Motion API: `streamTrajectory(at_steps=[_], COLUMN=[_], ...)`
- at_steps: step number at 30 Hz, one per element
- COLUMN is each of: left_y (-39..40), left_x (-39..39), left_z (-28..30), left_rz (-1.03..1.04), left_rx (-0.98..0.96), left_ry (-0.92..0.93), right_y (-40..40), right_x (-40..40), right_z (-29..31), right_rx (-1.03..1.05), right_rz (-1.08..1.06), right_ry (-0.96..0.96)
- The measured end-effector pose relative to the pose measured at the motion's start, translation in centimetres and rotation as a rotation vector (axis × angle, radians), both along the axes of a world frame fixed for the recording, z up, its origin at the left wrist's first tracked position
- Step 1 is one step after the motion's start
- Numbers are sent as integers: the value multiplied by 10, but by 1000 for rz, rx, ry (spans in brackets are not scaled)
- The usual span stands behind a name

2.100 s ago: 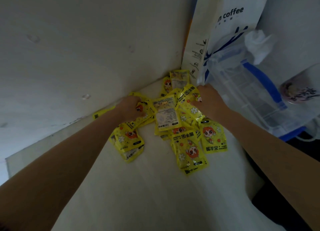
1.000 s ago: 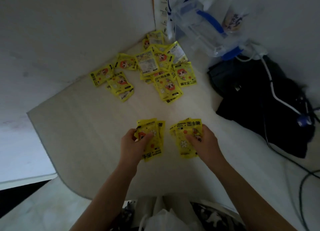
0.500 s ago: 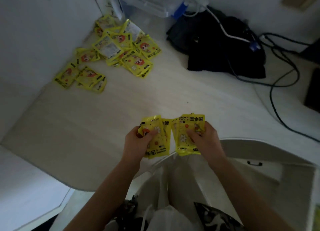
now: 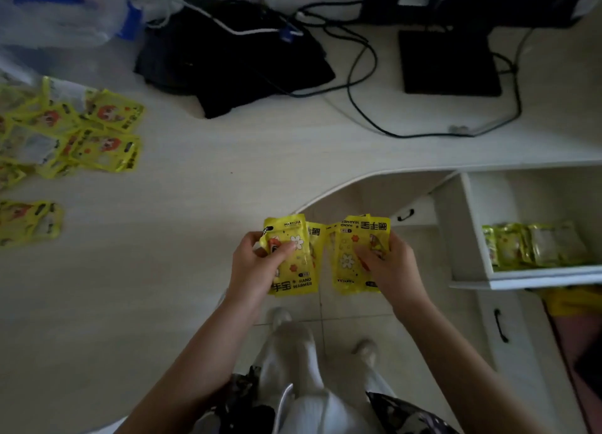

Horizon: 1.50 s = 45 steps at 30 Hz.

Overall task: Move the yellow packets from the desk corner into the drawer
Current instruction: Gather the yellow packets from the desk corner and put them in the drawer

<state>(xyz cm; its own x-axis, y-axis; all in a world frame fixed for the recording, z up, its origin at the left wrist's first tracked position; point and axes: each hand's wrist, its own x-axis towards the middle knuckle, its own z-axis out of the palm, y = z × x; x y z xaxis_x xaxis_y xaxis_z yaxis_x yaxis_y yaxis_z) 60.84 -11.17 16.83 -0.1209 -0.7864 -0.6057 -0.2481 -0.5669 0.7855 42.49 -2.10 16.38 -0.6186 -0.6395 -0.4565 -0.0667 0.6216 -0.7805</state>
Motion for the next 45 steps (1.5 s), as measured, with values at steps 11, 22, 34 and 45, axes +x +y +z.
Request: streamTrajectory(at_steps=[11,22,34,45], left_y=[101,194,176,145], left_x=[-146,-292,-401,-490], left_z=[-14,-37,-60,-93], left_rz=[-132,-152,-149,-99], left_rx=[45,64,101,140], left_ry=[40,57,25,-28], right_y=[140,240,211,170], right_x=[-128,-257,-371,-465], right_z=[-2,-7,-27,-54], right_rx=[-29,-80,-127,-31], right_rz=[-263,-323,-387,-358], right_ry=[-20,-54,-124,-222])
